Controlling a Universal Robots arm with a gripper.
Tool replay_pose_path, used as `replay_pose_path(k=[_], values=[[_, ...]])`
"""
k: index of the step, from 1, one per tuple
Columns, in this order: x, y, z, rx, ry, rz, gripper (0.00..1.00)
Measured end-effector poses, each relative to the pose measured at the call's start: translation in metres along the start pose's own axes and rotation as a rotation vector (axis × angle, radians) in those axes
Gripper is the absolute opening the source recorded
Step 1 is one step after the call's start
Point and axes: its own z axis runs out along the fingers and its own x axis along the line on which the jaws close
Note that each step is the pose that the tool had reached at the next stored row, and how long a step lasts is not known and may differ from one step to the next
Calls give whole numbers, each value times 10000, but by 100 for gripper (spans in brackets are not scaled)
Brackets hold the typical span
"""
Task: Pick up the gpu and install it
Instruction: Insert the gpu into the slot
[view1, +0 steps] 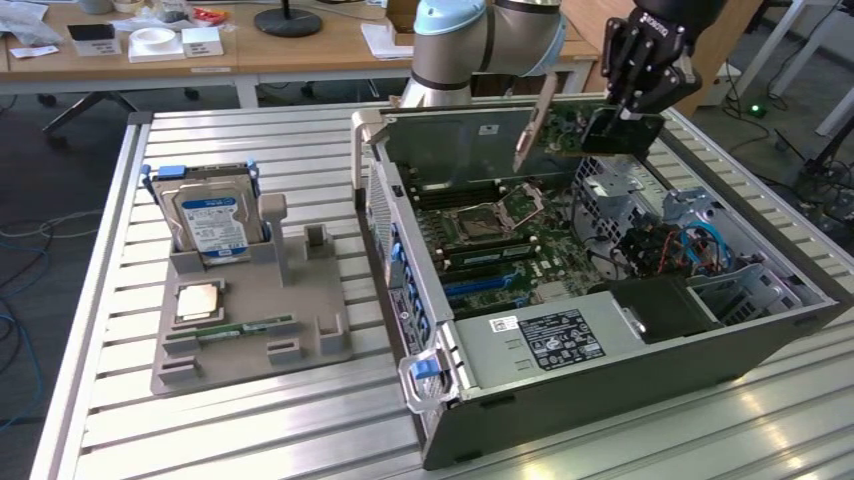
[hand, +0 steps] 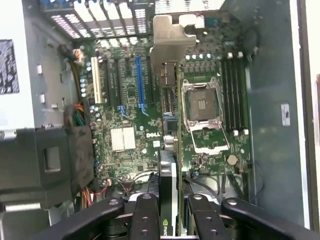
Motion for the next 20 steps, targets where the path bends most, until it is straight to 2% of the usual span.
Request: replay_pose_path(k=[15,20], values=[[-1,0,2,-3,7,-157,27],[0,8,25,30,3,-157,27]])
